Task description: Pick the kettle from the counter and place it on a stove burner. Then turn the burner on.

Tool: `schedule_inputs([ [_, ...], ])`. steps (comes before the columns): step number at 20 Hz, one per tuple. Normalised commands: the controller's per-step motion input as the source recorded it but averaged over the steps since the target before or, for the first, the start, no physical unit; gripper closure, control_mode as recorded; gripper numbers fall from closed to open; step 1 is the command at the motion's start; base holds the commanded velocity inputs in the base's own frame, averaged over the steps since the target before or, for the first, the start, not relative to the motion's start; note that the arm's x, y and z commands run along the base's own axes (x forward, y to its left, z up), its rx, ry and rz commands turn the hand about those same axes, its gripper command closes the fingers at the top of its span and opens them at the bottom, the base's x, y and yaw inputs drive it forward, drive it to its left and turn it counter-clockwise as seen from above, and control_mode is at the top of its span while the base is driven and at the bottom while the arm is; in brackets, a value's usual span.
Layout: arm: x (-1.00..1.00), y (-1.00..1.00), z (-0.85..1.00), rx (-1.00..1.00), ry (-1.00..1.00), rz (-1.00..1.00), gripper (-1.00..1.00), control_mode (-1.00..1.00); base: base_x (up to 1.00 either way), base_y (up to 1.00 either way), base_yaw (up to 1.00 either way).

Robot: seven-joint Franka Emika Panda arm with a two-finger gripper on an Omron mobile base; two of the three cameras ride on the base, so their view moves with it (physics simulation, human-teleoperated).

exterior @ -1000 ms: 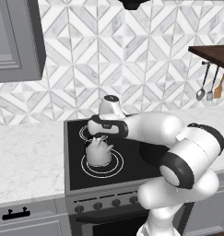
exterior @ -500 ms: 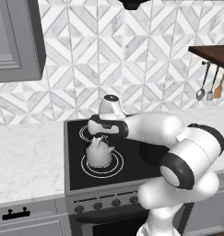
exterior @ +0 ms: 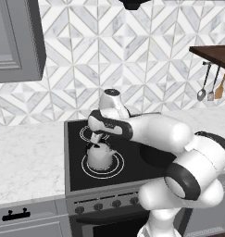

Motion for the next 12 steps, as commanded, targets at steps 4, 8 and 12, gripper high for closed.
schedule_inputs([
  [4,-0.99,0.63,0.32,-0.08,-0.05,0.03,-1.0,-1.0,0.0,0.0,0.0],
  [8,-1.0,0.87,-0.34,-0.24,-0.13,0.02,-1.0,-1.0,0.0,0.0,0.0],
  [12,-1.0,0.86,-0.99,-0.27,-0.12,0.0,-1.0,-1.0,0.0,0.0,0.0],
])
